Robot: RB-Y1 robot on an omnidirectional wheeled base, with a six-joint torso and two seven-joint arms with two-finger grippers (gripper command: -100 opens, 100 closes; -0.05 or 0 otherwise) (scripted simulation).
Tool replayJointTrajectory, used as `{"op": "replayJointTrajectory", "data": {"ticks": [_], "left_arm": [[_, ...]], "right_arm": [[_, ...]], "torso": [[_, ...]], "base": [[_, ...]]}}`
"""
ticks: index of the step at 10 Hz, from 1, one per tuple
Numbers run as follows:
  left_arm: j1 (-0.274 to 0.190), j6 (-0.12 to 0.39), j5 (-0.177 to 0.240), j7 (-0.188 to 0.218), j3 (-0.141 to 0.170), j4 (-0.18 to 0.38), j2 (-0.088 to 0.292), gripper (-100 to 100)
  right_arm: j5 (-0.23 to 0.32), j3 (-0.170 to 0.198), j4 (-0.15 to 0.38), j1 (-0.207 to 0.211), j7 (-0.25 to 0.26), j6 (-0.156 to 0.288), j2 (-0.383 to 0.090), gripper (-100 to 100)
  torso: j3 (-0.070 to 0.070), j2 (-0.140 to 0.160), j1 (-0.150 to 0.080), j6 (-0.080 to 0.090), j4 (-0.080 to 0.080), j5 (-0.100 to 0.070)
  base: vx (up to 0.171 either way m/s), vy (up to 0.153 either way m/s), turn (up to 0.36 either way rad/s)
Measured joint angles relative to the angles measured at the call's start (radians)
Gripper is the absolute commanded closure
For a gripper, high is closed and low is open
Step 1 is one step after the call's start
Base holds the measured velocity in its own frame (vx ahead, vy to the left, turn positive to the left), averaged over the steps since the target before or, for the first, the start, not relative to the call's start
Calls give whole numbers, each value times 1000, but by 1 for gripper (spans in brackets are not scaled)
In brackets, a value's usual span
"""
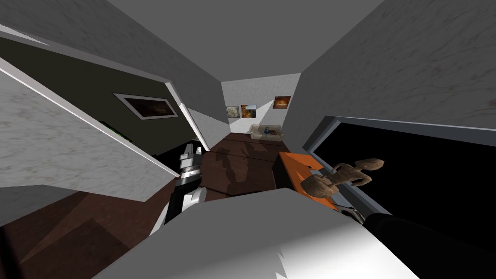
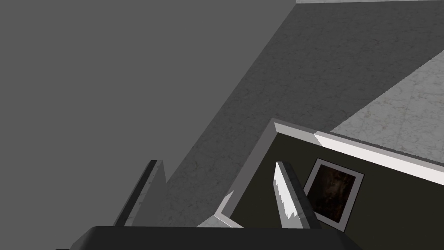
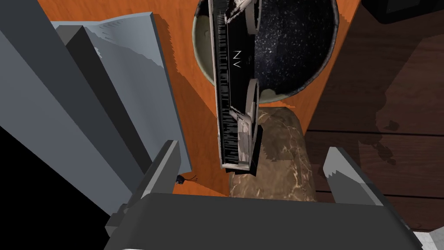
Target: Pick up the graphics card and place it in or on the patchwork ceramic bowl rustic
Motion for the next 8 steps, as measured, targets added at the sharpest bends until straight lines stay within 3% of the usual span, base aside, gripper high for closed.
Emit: {"op": "replayJointTrajectory", "data": {"ticks": [2, 3, 8], "left_arm": [[0, 0, 0, 0, 0, 0, 0, 0], [0, 0, 0, 0, 0, 0, 0, 0], [0, 0, 0, 0, 0, 0, 0, 0]], "right_arm": [[-24, -36, -15, 46, -6, -21, -42, -100], [-26, -38, -16, 49, -6, -22, -44, 0], [-26, -38, -16, 49, -6, -22, -44, 0]], "torso": [[0, 0, 1, 0, 0, 0], [0, 0, 0, 0, 0, 0], [-1, -1, -2, 0, 0, -1]], "base": [[-22, 18, -46], [0, 0, 0], [0, 0, 0]]}}
